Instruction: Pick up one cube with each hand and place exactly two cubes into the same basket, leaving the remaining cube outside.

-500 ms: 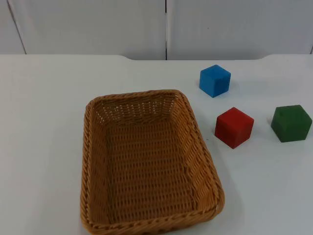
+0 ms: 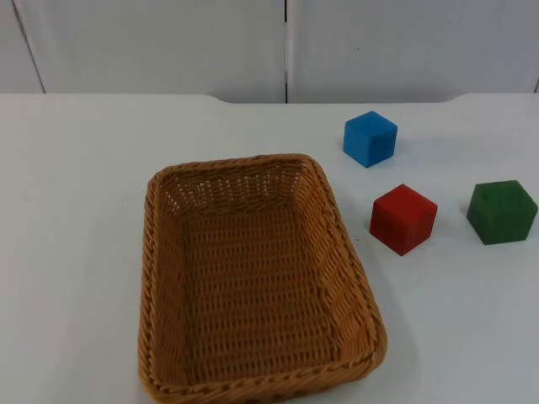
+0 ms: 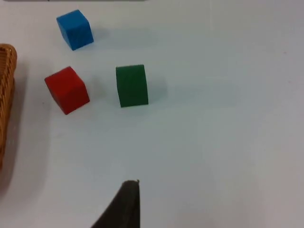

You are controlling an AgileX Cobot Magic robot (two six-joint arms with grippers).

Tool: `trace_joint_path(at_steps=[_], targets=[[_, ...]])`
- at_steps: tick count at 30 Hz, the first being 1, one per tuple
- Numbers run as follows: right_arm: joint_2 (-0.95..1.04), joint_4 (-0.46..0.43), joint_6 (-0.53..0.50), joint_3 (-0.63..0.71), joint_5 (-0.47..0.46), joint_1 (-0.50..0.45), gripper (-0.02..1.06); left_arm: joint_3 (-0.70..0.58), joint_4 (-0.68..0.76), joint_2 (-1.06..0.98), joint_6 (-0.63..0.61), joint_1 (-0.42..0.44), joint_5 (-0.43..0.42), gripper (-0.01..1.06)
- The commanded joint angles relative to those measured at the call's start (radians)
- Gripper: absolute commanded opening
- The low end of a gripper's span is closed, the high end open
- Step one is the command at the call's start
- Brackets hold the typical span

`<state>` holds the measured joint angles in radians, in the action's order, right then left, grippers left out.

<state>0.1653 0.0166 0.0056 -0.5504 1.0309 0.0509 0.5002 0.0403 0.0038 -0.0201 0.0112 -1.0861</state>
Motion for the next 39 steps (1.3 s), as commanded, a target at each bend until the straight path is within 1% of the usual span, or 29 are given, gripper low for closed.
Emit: trace_joint_path(at_steps=[1,11,20,28,32,39], targets=[[0.024,-0.004,0.002,-0.018,-0.035,-0.007,1.05,-0.005,-0.01,-0.004,0.0,0.002,0.01,1.05],[0.082,-0.004,0.002,-0.062,-0.066,-0.007,1.05,-0.001,-0.031,0.0,0.0,0.002,0.01,1.05],[0.121,-0.004,0.002,-0.062,-0.099,-0.007,1.05,0.058,-0.04,0.109,0.0,0.002,0.044,1.05],[0.205,-0.006,0.002,-0.075,-0.113,-0.007,1.05,0.095,-0.098,0.207,0.0,0.002,0.103,1.05],[0.262,-0.027,0.002,-0.075,-0.115,-0.007,1.05,0.128,-0.143,0.294,0.0,0.002,0.14,1.05],[0.32,-0.027,0.002,-0.075,-0.121,-0.007,1.05,0.175,-0.169,0.37,0.0,0.002,0.151,1.05]])
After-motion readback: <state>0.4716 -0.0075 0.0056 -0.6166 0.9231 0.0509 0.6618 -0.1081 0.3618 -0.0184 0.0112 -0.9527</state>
